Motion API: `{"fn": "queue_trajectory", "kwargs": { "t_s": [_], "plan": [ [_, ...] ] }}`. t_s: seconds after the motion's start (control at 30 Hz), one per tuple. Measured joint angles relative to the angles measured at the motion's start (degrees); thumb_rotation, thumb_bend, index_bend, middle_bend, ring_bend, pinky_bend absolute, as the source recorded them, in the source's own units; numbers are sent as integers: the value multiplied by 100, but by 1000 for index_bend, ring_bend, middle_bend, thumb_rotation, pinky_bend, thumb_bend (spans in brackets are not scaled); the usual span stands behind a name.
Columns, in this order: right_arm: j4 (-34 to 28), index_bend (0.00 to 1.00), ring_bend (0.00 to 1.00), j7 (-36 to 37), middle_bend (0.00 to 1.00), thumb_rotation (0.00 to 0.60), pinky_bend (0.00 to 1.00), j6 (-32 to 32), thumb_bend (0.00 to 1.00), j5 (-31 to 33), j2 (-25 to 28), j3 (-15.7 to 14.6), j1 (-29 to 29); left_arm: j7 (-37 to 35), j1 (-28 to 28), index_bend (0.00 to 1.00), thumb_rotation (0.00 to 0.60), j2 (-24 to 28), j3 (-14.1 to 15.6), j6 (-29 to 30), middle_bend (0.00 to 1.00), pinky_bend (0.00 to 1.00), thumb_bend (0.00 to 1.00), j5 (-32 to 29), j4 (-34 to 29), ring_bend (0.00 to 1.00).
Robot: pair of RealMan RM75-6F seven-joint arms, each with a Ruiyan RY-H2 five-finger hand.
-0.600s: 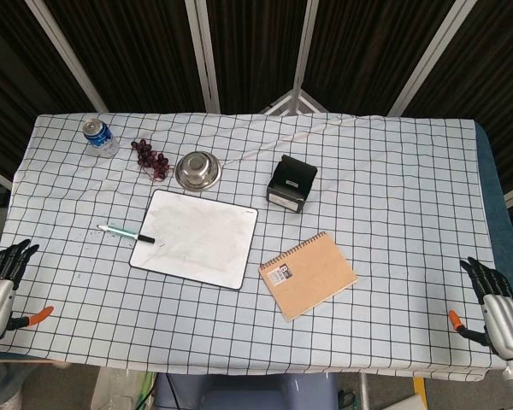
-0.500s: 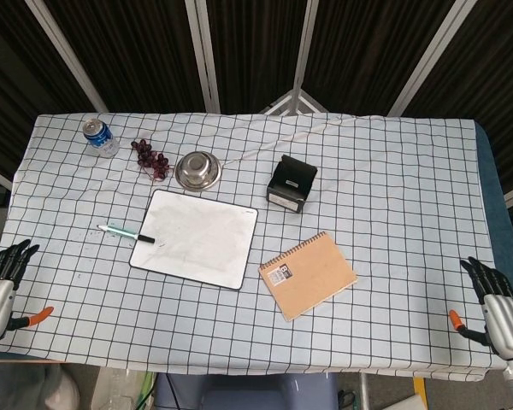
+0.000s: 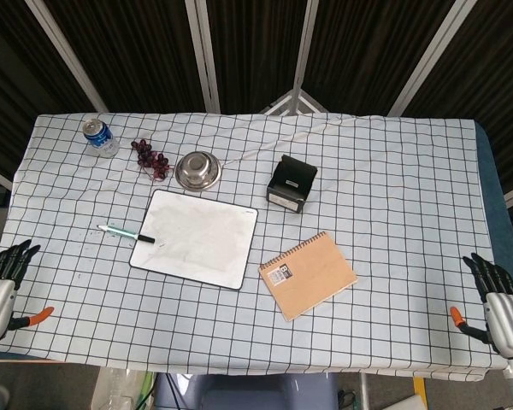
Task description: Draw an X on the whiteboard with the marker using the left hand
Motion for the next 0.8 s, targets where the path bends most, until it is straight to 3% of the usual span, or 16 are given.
{"fn": "queue_trajectory", "kwargs": {
  "t_s": [0.1, 0.27, 0.47, 0.8],
  "plan": [
    [24, 0, 0, 48, 0, 600, 0, 99, 352, -25, -27, 27, -21, 69, -24, 28, 600, 0, 10, -65, 0, 0, 115, -14, 1, 0],
    [93, 0, 0, 155, 0, 600, 0, 138, 351, -51, -53, 25, -50, 240, -135, 156, 600, 11, -38, -254, 0, 0, 183, -131, -20, 0],
    [78, 0, 0, 246, 0, 600, 0, 108, 352, 14, -39, 61, -43, 560, -564, 303, 600, -10, -318, -814, 51, 0, 292, -548, 41, 0],
    [71, 0, 0, 233, 0, 600, 0, 66, 352, 51, -38, 71, -29, 1285, -1629, 387, 600, -627, -860, -1995, 93, 0, 347, -1327, 1098, 0]
  ]
}}
